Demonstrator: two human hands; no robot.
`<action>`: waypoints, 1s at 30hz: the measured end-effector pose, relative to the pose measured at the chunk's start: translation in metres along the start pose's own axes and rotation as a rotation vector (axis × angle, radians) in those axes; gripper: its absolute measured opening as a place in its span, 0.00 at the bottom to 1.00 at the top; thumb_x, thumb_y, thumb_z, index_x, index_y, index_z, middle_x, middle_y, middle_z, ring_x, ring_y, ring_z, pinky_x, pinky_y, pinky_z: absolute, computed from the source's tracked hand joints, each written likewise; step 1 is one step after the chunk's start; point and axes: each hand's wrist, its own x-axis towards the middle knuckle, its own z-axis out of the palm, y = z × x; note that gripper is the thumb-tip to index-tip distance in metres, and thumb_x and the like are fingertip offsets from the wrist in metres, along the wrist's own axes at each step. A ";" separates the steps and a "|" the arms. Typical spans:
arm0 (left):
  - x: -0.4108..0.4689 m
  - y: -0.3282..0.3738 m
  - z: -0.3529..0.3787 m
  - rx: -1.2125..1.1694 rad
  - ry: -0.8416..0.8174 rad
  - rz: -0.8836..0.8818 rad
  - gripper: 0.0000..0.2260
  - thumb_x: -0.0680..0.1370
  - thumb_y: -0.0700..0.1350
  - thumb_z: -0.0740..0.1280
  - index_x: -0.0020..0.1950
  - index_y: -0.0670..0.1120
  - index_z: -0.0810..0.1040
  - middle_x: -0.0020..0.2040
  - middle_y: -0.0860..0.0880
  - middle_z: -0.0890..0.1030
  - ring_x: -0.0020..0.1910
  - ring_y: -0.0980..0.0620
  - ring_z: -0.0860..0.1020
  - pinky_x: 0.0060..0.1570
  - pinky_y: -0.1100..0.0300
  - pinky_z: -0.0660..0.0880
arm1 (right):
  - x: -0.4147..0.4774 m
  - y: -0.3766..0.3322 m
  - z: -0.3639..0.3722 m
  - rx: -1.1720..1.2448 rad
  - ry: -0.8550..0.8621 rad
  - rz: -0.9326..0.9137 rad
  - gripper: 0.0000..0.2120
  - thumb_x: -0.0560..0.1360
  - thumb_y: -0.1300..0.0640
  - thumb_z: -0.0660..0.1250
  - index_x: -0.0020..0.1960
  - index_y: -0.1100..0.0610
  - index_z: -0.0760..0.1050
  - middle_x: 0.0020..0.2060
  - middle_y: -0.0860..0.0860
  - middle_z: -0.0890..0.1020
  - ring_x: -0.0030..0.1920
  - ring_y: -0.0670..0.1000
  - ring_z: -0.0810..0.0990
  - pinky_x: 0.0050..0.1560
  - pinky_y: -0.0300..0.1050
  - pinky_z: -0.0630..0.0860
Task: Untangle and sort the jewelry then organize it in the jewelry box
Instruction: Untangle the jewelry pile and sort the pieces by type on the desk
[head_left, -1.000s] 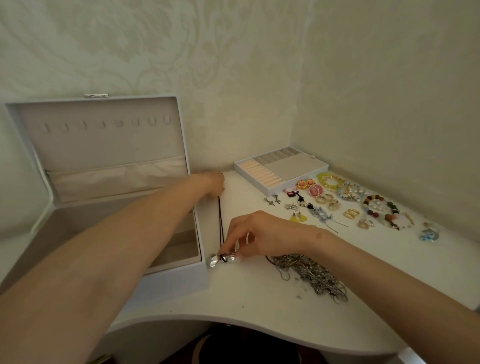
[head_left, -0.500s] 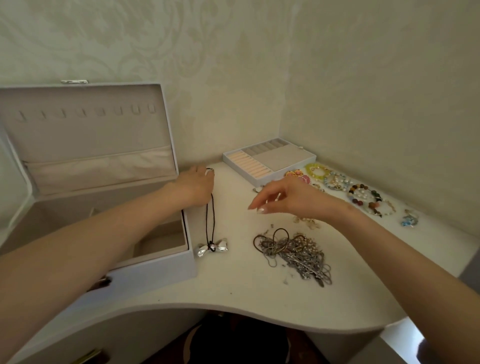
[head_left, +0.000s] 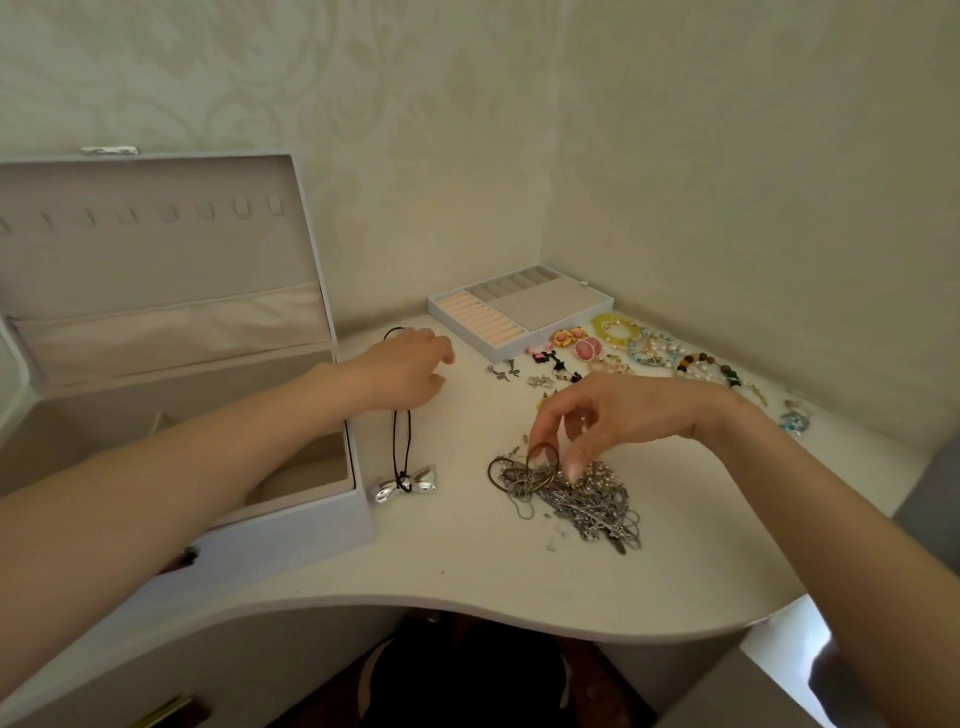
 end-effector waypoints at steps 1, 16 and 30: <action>0.000 0.008 -0.002 -0.123 0.026 0.086 0.12 0.80 0.44 0.61 0.62 0.45 0.73 0.61 0.46 0.74 0.62 0.48 0.70 0.60 0.58 0.67 | 0.000 0.001 0.001 -0.028 -0.015 0.016 0.08 0.67 0.55 0.76 0.46 0.51 0.82 0.41 0.46 0.82 0.35 0.42 0.71 0.38 0.31 0.66; -0.011 0.042 -0.009 -0.964 -0.351 0.262 0.04 0.75 0.42 0.70 0.47 0.45 0.78 0.45 0.50 0.80 0.45 0.58 0.76 0.52 0.61 0.72 | 0.015 0.008 0.001 0.339 0.451 -0.105 0.02 0.71 0.65 0.72 0.42 0.63 0.79 0.28 0.50 0.79 0.27 0.45 0.74 0.29 0.36 0.70; -0.014 0.042 -0.011 -1.205 -0.372 0.224 0.04 0.80 0.38 0.59 0.46 0.43 0.71 0.42 0.45 0.83 0.43 0.47 0.81 0.49 0.55 0.79 | 0.018 0.018 0.004 0.591 0.342 -0.198 0.10 0.69 0.61 0.71 0.49 0.57 0.77 0.34 0.53 0.78 0.31 0.51 0.79 0.36 0.42 0.76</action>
